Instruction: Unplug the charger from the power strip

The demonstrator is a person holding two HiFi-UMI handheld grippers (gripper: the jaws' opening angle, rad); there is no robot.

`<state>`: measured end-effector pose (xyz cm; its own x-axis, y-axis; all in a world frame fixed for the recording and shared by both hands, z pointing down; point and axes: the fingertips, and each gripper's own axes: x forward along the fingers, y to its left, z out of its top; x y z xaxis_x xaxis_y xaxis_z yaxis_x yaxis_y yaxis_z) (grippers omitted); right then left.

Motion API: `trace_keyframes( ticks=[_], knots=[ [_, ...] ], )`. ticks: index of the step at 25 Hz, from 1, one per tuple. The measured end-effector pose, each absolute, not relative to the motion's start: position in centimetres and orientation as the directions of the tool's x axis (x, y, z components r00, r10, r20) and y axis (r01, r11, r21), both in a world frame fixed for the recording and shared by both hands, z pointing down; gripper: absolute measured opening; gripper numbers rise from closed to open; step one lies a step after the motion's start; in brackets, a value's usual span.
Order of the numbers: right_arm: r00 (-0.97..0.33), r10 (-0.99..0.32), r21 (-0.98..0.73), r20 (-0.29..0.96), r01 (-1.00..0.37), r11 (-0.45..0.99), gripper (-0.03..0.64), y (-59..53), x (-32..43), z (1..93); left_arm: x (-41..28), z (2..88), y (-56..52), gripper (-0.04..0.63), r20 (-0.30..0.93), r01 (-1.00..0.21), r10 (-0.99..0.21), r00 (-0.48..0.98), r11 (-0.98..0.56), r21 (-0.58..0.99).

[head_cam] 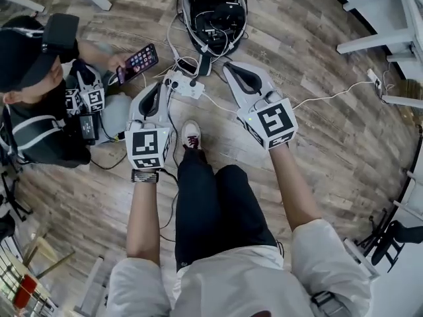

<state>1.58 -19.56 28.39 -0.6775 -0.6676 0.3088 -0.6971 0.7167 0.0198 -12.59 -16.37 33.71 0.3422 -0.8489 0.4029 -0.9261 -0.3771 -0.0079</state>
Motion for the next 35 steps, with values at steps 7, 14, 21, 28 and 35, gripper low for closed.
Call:
trace_keyframes(
  ticks=[7, 14, 21, 28, 35],
  knots=[
    [-0.677, -0.694, 0.041, 0.246, -0.708, 0.705, 0.002, -17.2, 2.6, 10.7, -11.5, 14.8, -15.2, 0.006, 0.326, -0.93, -0.886, 0.329, -0.363, -0.05],
    [-0.678, -0.715, 0.064, 0.169, -0.717, 0.695, 0.002, -11.5, 3.9, -6.5, -9.3, -4.0, -10.5, 0.005, 0.184, -0.925, -0.924, 0.335, -0.36, -0.124],
    [-0.686, -0.721, 0.07, 0.099, -0.717, 0.693, 0.002, -5.4, 6.6, -16.4, -6.9, -14.0, -3.2, 0.005, 0.134, -0.935, -0.944, 0.301, -0.32, -0.152],
    [-0.696, -0.713, 0.084, 0.085, -0.708, 0.701, 0.002, -1.4, 9.2, -21.6, -6.4, -19.4, 1.4, 0.005, 0.118, -0.959, -0.962, 0.246, -0.26, -0.116],
    [-0.693, -0.718, 0.1, 0.058, -0.712, 0.695, 0.002, 1.0, 9.7, -25.6, -5.0, -23.7, 3.1, 0.005, 0.076, -0.957, -0.961, 0.266, -0.273, -0.099]
  ],
)
